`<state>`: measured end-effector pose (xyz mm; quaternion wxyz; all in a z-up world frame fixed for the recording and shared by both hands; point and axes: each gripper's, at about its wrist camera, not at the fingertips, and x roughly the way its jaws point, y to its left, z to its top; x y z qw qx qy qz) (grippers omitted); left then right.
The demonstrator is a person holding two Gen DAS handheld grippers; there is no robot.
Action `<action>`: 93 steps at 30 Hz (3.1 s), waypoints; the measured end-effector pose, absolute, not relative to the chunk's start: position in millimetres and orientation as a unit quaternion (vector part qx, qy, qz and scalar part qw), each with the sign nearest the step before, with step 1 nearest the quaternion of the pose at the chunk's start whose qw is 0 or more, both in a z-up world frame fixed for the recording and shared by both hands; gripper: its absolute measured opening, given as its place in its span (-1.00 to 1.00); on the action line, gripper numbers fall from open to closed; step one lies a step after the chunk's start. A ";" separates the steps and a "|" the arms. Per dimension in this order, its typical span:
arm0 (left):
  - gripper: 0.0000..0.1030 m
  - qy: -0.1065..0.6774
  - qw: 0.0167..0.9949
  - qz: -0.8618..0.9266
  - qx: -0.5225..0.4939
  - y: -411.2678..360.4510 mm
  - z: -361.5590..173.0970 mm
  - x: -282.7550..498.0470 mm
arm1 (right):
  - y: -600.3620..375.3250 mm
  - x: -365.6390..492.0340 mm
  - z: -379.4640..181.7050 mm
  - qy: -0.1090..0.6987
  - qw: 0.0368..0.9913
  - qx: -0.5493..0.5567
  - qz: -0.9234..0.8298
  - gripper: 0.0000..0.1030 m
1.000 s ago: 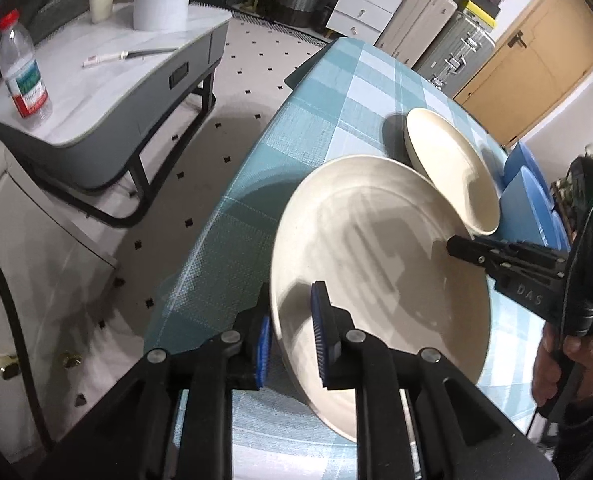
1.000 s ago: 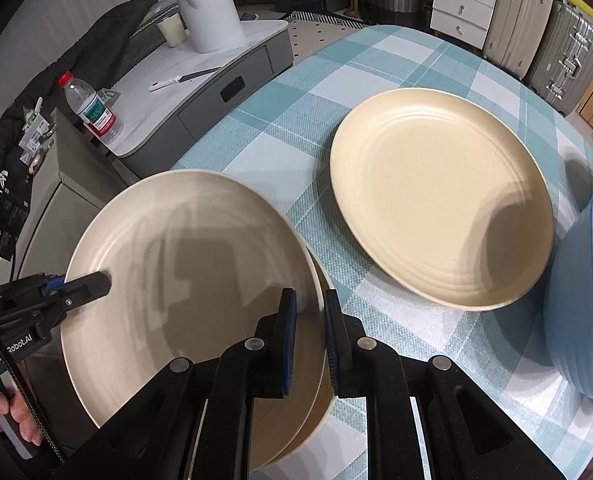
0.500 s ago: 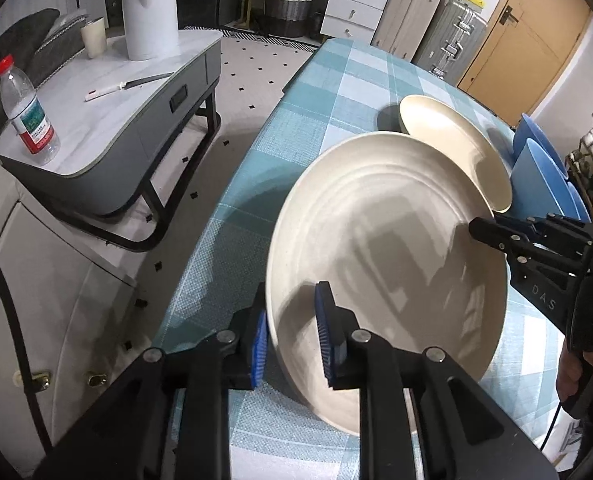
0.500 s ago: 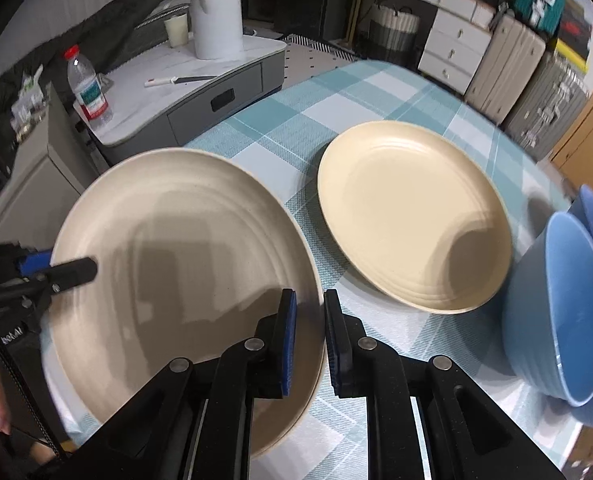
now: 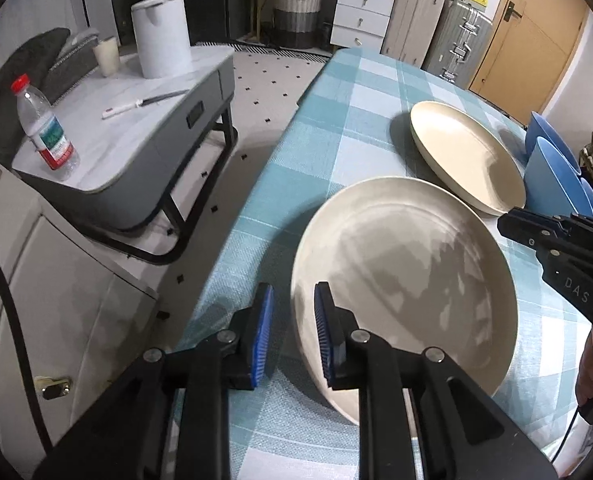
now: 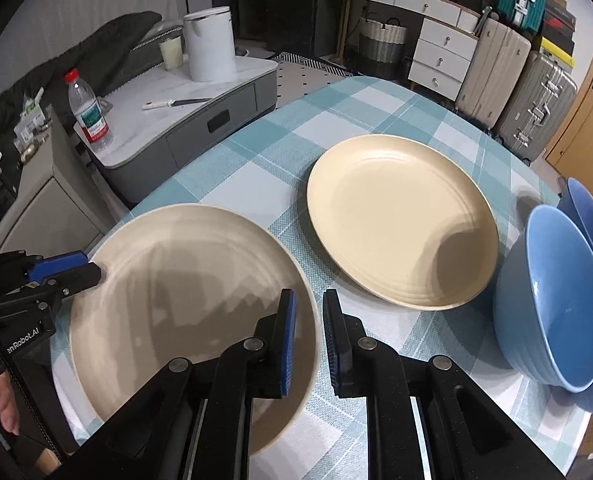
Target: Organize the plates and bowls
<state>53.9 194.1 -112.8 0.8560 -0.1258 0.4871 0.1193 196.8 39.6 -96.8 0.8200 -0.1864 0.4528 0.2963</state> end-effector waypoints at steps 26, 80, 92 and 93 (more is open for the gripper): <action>-0.08 0.444 0.879 0.122 -0.125 175.0 -79.3 44.0 | -3.9 188.8 -84.6 0.459 0.833 -0.072 0.301 -0.46; 0.80 0.336 0.941 0.023 -0.023 -6.3 -24.9 22.6 | -203.2 34.4 -2.8 0.235 0.967 0.004 0.101 0.97; 0.80 0.331 0.942 0.041 -0.030 -1.3 -28.8 16.3 | -195.2 33.8 -9.8 0.239 0.965 0.007 0.109 0.97; 0.80 0.331 0.942 0.041 -0.030 -0.6 -28.7 16.1 | -194.3 34.2 -10.1 0.239 0.965 0.006 0.110 0.97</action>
